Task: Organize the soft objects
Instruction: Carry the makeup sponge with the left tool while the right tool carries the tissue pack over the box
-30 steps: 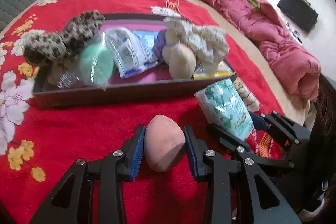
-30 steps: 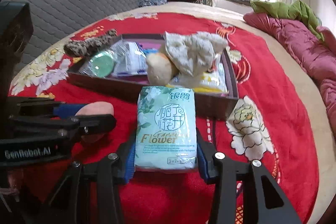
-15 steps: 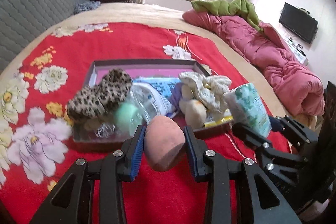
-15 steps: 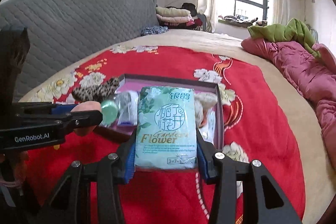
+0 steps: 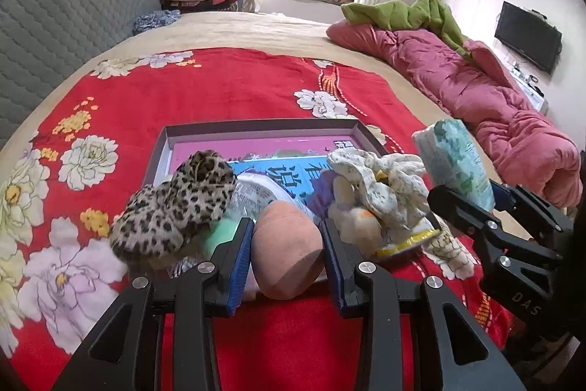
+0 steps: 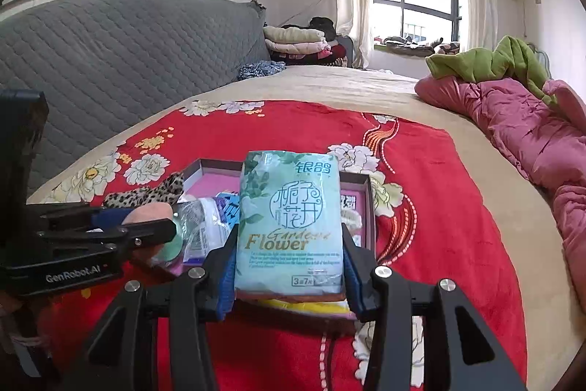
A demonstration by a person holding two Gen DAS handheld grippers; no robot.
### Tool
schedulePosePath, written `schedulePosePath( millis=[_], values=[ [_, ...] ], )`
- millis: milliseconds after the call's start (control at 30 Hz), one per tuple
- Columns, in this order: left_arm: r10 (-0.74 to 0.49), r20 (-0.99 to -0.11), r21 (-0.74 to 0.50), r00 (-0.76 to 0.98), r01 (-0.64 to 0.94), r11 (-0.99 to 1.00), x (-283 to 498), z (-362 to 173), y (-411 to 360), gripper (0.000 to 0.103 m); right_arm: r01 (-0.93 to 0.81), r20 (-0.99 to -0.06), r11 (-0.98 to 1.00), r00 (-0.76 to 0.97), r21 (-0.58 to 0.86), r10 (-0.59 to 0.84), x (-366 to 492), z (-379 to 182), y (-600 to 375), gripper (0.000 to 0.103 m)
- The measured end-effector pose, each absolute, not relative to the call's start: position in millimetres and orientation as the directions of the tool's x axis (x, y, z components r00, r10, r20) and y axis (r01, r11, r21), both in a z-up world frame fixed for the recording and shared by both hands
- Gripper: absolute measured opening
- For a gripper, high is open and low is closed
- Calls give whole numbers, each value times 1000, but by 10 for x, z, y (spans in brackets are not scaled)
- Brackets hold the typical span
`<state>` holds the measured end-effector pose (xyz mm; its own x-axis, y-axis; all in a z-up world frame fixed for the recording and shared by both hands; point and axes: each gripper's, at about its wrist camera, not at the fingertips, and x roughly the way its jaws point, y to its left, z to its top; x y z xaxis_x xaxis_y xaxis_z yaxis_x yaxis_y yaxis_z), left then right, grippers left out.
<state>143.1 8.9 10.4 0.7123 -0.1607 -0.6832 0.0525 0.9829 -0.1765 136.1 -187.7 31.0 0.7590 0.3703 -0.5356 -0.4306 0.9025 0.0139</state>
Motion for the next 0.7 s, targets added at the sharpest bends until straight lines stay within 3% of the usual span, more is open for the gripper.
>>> schedulePosePath(
  millis=[367,700],
  values=[
    [-144,-699,-161,701,42,986,1789,-9,79,38,-448,-537,894,752,11,383,1650,302,-1807,47],
    [-133,-751,-135,646,47,990,1989,-216,-2,39,-450,-637,892,699,-39,325,1896,29,-1666,50]
  ],
)
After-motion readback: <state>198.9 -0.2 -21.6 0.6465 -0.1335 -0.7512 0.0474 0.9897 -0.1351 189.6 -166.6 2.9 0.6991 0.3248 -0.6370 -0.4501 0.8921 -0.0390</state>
